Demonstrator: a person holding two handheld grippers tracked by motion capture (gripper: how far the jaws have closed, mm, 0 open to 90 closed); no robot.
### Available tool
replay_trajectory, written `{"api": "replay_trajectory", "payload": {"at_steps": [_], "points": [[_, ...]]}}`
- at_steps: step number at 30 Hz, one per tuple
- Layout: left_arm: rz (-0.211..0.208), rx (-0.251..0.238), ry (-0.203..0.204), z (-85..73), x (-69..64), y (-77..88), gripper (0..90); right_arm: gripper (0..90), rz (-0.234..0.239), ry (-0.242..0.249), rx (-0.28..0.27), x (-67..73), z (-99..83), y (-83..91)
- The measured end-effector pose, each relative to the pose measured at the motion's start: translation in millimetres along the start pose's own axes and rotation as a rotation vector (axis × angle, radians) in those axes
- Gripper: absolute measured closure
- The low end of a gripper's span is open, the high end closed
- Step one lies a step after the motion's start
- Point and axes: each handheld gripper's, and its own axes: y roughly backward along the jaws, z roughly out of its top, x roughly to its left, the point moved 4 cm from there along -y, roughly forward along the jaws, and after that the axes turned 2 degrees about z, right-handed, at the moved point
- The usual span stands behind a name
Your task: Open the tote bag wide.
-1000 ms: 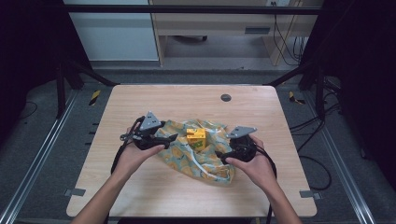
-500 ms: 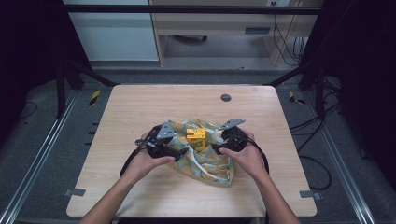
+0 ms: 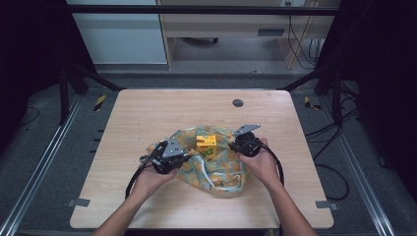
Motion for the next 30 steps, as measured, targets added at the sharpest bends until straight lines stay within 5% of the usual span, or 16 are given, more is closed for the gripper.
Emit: {"api": "replay_trajectory", "payload": {"at_steps": [6, 13, 21, 30], "points": [[0.016, 0.053, -0.004, -19.9, 4.0, 7.3, 89.6, 89.8, 0.009, -0.099, -0.029, -20.2, -4.0, -6.1], [0.022, 0.093, 0.012, -37.8, 12.7, 13.3, 89.6, 90.0, 0.007, -0.16, -0.056, -38.0, -8.7, -13.2], [0.054, 0.127, 0.036, -54.5, 24.4, 11.2, 89.6, 90.0, -0.002, -0.2, -0.069, -51.8, -14.4, -19.2], [0.043, 0.151, 0.057, -63.9, 28.7, 8.1, 89.8, 90.0, -0.007, -0.217, -0.058, -58.3, -19.3, -26.7]]}}
